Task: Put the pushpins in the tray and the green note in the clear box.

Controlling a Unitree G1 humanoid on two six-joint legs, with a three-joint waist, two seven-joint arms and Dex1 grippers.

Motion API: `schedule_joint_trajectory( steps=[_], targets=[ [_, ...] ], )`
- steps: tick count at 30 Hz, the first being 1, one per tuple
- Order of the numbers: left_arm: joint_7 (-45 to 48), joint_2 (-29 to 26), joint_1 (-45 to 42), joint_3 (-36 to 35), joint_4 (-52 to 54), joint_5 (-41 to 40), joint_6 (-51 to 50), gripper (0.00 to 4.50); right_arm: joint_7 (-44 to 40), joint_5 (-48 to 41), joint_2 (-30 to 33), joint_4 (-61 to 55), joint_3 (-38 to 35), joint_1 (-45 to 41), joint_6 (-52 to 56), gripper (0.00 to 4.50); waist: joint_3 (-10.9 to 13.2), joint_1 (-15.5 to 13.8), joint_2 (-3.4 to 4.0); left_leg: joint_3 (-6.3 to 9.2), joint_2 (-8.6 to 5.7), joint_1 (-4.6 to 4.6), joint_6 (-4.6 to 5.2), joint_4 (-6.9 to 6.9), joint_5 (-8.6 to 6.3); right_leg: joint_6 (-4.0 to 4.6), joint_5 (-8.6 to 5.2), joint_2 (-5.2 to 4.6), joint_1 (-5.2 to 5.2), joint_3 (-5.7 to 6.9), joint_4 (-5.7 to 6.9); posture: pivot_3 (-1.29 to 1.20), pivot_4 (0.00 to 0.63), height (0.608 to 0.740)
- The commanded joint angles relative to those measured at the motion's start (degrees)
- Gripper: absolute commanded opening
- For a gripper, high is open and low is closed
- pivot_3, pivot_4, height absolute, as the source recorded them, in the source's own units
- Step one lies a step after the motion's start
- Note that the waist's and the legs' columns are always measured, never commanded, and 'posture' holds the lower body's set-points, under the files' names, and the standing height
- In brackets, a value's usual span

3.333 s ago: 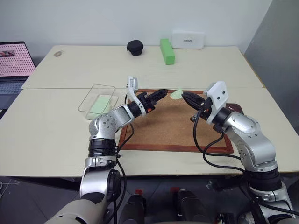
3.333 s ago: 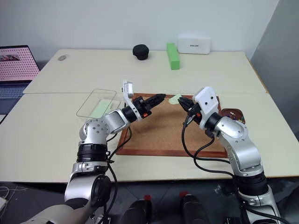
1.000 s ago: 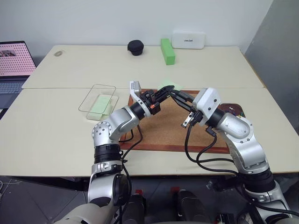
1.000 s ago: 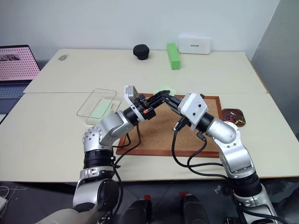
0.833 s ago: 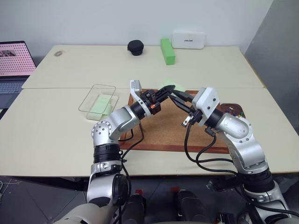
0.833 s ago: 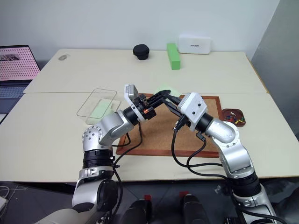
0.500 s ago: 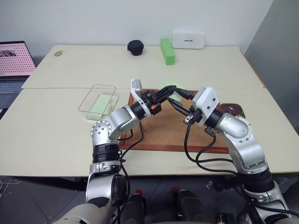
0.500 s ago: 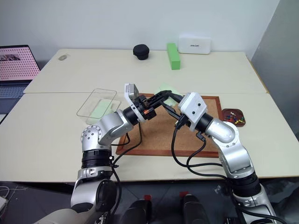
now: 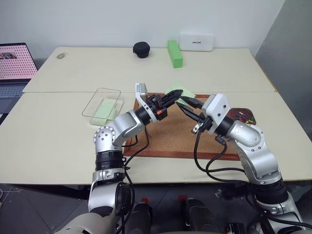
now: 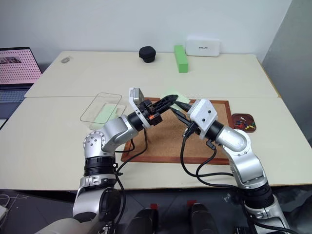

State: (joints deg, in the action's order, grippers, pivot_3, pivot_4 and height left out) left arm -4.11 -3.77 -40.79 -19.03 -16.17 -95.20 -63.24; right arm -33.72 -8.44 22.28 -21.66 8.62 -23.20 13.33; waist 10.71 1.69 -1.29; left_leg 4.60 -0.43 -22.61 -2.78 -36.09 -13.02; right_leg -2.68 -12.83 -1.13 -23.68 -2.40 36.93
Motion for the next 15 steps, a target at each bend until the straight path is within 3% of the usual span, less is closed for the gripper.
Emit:
schedule_joint_trajectory(
  steps=[1, 15],
  targets=[
    [0.9, -0.4, 0.0, 0.2, 1.9, -0.5, 0.1, 0.0, 0.0, -1.4, 0.0, -2.7, -1.4, 0.0, -0.2, 0.02, 0.0, 0.0, 0.0, 0.0, 0.0, 0.0, 0.0, 0.0, 0.0, 0.0, 0.0, 0.0, 0.0, 0.0, 0.0, 0.0, 0.15, 0.74],
    [4.4, -1.9, 0.8, 2.5, 3.9, 2.9, -0.8, 0.0, 1.2, -4.4, -0.1, -6.7, -3.2, -1.6, 3.9, 0.02, 0.0, 0.0, 0.0, 0.0, 0.0, 0.0, 0.0, 0.01, 0.0, 0.0, 0.0, 0.0, 0.0, 0.0, 0.0, 0.0, 0.15, 0.74]
  ],
)
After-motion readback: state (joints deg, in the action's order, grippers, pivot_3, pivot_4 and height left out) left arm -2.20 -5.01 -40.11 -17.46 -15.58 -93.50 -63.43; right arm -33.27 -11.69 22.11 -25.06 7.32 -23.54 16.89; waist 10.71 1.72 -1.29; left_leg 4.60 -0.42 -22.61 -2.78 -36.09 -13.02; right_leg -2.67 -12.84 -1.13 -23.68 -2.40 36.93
